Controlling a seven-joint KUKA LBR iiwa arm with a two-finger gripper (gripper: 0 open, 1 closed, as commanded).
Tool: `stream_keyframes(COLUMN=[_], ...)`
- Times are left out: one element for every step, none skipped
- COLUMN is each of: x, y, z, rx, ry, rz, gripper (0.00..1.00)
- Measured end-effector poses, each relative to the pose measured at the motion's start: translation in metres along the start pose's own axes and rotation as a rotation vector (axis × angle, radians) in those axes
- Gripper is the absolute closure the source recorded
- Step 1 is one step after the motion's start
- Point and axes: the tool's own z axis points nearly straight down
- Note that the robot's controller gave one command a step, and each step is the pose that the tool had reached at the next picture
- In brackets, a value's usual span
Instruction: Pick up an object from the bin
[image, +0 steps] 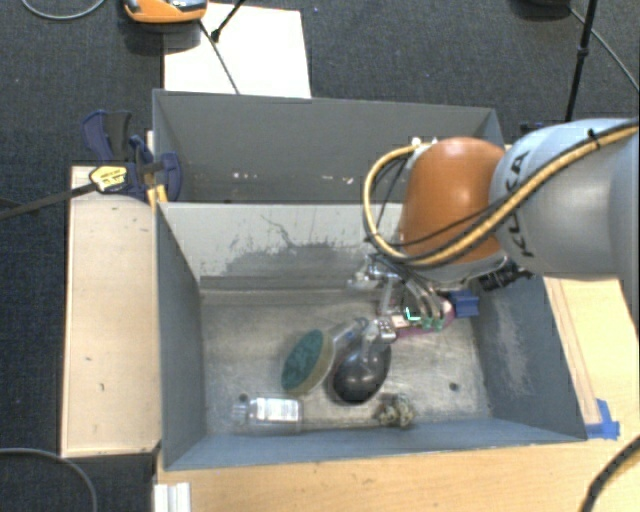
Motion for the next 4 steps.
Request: stream_keyframes(x=[-0.001,0.006,0.003,-0.010], y=[-0.017,0.006,0.007,0.020], z=[0.067,0.066,0.064,-0.117], rx=[-0.002,-0.001,-0.003,-0.002], ry=[-0.016,-0.016,-0.022,-0.016], rz=[0.097,0.174,0.176,0.108], gripper=[0.00,0.00,1.00,1.00])
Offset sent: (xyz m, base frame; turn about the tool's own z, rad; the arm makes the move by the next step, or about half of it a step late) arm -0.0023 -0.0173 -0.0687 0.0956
